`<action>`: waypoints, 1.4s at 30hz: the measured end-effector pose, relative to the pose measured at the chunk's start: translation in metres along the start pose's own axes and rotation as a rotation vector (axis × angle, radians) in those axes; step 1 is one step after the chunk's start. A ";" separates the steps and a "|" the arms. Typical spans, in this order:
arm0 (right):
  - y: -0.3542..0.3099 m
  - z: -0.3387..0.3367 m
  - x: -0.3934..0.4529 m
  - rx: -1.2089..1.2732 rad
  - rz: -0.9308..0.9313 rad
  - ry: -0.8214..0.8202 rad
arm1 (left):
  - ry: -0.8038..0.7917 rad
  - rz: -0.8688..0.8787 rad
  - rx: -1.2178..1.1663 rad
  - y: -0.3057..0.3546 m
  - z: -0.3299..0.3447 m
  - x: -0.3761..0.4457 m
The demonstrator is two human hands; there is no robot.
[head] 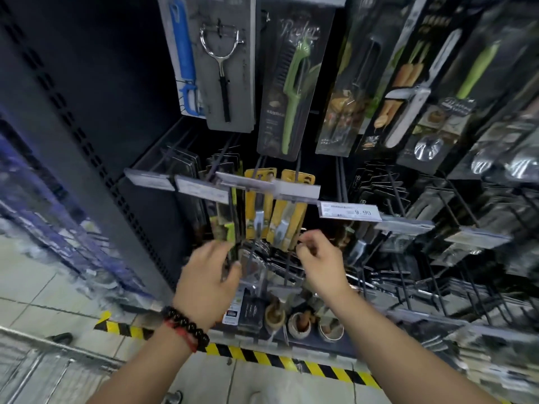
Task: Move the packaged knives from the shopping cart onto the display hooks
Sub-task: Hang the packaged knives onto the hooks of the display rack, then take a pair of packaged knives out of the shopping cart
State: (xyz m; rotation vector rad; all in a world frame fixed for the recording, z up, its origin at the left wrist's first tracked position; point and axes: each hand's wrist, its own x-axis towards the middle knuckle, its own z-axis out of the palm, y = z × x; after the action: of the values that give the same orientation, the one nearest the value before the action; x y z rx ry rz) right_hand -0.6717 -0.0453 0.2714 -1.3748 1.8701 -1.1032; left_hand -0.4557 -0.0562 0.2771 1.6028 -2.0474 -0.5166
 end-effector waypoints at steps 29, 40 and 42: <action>-0.111 0.187 -0.323 -0.368 -0.349 -0.479 | -0.094 -0.419 0.226 -0.157 -0.162 -0.356; -0.171 0.370 -0.458 -0.217 -0.123 -0.532 | -0.235 -0.505 0.215 -0.343 -0.272 -0.474; -0.175 0.381 -0.465 -0.213 -0.093 -0.505 | -0.256 -0.470 0.225 -0.356 -0.278 -0.469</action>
State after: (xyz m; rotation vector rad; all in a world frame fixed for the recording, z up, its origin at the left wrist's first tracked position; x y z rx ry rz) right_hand -0.1299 0.2639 0.2183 -1.6865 1.5909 -0.5321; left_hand 0.0779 0.3141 0.2333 2.2785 -1.9544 -0.7043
